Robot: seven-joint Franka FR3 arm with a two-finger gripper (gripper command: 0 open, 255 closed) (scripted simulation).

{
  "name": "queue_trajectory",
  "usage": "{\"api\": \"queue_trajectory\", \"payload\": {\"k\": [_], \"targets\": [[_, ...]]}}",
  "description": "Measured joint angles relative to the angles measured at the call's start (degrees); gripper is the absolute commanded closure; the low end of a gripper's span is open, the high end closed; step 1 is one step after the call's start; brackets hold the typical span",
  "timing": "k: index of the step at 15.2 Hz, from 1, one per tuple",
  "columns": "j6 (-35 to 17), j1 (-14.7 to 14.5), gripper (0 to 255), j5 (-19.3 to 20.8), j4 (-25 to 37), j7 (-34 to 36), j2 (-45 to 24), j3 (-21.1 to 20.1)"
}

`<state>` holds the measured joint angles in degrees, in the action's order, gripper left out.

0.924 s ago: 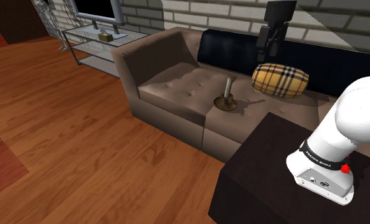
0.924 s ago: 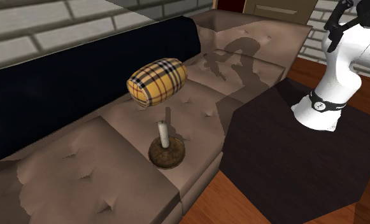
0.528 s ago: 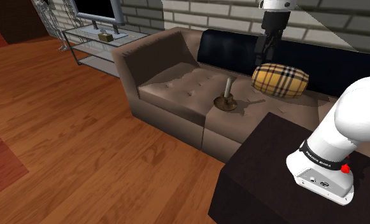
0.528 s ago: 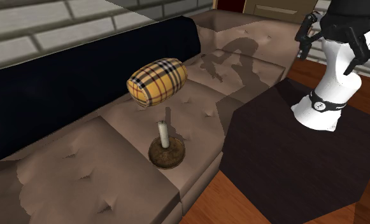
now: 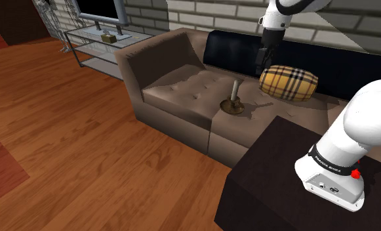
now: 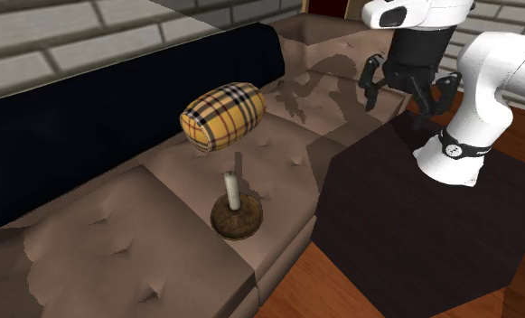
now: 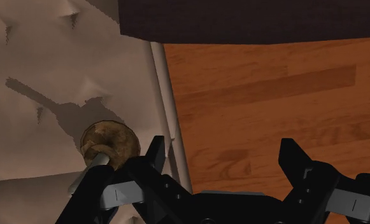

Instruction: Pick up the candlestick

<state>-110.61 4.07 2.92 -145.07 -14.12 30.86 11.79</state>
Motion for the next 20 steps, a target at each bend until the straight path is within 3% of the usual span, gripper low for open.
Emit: {"api": "queue_trajectory", "payload": {"k": [9,15,20], "targets": [[-14.21,0.25,0,-1.08,5.02,-13.29,-17.18,7.94],[-21.57,0.53,0,-8.04,13.00,-24.94,-32.19,11.56],[-25.13,2.88,0,-15.09,19.95,-34.04,-43.09,11.38]]}}
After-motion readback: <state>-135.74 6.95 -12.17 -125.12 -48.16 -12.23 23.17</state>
